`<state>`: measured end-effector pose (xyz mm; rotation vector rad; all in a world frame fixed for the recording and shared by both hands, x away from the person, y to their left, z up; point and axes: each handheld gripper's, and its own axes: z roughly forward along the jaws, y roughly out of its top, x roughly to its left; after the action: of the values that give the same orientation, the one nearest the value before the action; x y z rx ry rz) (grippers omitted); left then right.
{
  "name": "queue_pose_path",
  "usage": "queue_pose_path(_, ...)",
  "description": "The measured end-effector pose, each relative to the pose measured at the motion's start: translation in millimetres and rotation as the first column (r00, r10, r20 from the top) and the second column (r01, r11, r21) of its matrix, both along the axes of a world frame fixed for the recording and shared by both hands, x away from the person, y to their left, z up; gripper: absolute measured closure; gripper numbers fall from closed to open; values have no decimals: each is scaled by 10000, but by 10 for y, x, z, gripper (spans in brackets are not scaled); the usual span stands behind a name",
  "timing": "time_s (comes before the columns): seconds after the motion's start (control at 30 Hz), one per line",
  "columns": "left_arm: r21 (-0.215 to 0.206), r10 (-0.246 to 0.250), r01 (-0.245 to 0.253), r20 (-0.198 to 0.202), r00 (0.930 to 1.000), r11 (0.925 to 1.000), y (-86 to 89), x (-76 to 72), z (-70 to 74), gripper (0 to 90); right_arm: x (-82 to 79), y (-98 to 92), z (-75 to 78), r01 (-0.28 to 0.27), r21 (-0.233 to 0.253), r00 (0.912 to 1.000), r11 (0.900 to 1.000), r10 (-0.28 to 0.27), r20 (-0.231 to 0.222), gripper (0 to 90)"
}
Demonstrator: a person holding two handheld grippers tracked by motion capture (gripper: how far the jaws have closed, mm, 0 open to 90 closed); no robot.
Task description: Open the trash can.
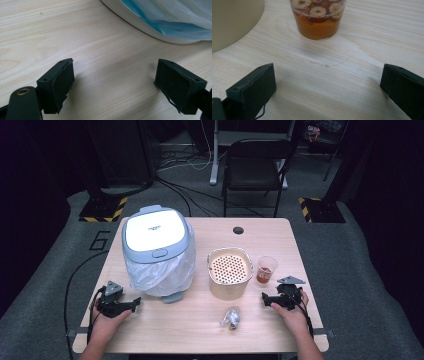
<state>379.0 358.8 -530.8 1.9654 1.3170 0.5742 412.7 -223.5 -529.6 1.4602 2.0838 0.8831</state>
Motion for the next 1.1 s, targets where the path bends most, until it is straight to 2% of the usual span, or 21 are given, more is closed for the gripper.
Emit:
queue_pose_path(0.2,-2,114,-114,41,9999,9999,-11,-6,0,151,0,0,0,3,4,10000,10000,-3,-1,0)
queue_pose_path(0.27,-49,104,-104,-75,9999,9999,-18,-18,5,151,1,0,0,5,2,10000,10000,-5,-2,0)
queue_pose_path(0.33,-80,181,-180,72,9998,9998,-32,-24,-7,150,0,0,0,3,2,10000,10000,-3,-2,0)
queue_pose_path(0.43,-15,218,-218,-11,9998,9998,-34,-34,-1,150,-5,6,1,64,28,10000,10000,-64,-23,0)
queue_pose_path(0.67,39,96,-96,-39,9999,9999,-32,-44,6,151,-4,5,0,54,21,10000,10000,-54,-13,0)
queue_pose_path(0.7,-81,246,-246,37,9997,9997,-52,-46,-4,151,-2,3,0,36,5,10000,10000,-36,3,0)
queue_pose_path(0.8,26,293,-293,13,9996,9996,-66,-47,4,154,-5,4,1,61,-19,10000,10000,-61,3,0)
queue_pose_path(0.93,38,331,-331,5,9995,9994,-79,-55,12,187,-9,3,1,48,-56,10000,10000,-48,-1,0)
queue_pose_path(1.1,29,66,-65,-166,9998,10000,-107,-63,43,263,-9,4,1,51,-49,10000,10000,-51,-3,0)
